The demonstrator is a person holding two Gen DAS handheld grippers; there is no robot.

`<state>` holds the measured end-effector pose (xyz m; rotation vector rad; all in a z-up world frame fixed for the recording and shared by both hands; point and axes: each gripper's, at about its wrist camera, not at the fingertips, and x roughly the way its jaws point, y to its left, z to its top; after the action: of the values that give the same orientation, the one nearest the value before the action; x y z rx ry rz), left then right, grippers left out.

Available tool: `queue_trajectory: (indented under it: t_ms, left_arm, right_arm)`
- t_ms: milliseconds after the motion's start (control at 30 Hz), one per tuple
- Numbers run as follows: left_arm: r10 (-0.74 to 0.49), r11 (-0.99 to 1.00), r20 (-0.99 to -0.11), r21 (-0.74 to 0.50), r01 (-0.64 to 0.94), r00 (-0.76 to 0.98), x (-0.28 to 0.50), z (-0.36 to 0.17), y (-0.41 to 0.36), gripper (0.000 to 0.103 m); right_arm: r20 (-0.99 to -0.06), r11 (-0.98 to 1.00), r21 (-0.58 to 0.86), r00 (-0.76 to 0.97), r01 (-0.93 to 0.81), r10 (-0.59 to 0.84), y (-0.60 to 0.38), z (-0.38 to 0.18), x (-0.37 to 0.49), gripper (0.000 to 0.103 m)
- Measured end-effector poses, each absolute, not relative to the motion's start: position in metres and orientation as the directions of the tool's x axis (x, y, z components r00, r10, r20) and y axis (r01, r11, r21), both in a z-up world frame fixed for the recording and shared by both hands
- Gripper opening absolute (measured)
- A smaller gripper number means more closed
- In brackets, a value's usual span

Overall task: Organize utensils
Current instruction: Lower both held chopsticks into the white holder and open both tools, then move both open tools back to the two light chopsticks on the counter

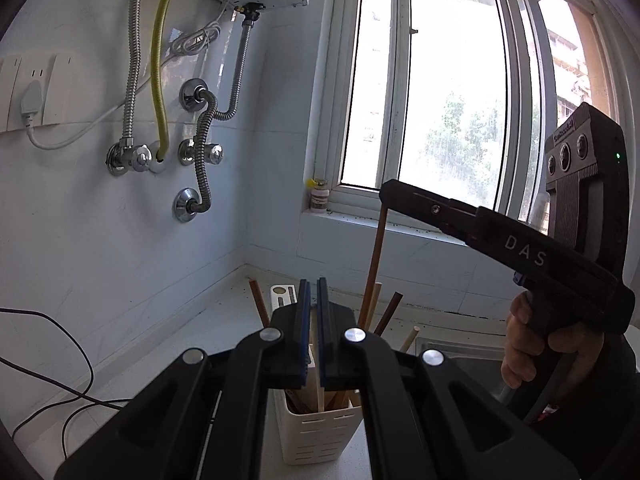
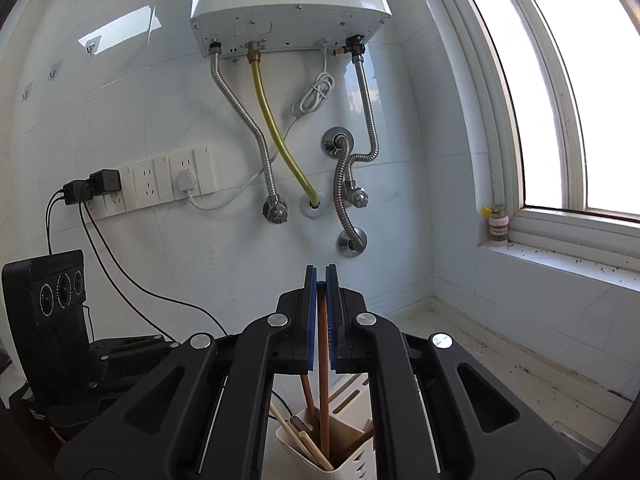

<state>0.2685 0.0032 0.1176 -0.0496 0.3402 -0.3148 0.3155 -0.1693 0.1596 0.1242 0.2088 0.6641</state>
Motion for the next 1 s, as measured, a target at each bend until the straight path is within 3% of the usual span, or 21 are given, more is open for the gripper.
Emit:
queue_trajectory:
  t_ms: [233,400,500,567,633,733,1000]
  left_arm:
    - [-0.322,0.947,-0.336,-0.115,0.301,0.885,0.267,0.108,0.004,0.003]
    - [-0.301,0.954,-0.337,-0.111,0.280,0.892,0.263,0.110,0.007,0.003]
    - [-0.296,0.955,-0.323,-0.119,0.272,0.899,0.257,0.113,0.012,0.008]
    - [-0.293,0.956,-0.315,-0.122,0.268,0.903,0.253,0.116,0.015,0.014]
    - [-0.290,0.957,-0.302,-0.123,0.264,0.908,0.245,0.119,0.017,0.017]
    - [-0.280,0.959,-0.281,-0.112,0.259,0.918,0.229,0.126,0.021,0.030]
    - [-0.238,0.971,-0.267,-0.090,0.222,0.934,0.177,0.132,0.029,0.052]
  right_arm:
    - [-0.206,0.782,0.193,0.754,-0.593,0.623,-0.169,0.138,0.316,0.005]
    - [-0.186,0.771,0.212,0.750,-0.600,0.635,-0.177,0.134,0.308,0.015]
    - [-0.165,0.766,0.203,0.750,-0.610,0.641,-0.180,0.137,0.299,0.041]
    - [-0.138,0.759,0.205,0.750,-0.618,0.647,-0.184,0.140,0.292,0.047]
    - [-0.099,0.747,0.209,0.747,-0.631,0.658,-0.188,0.143,0.283,0.075]
    - [-0.048,0.731,0.190,0.738,-0.655,0.674,-0.193,0.149,0.265,0.095]
    - [-0.029,0.754,0.175,0.762,-0.633,0.647,-0.196,0.151,0.219,0.095]
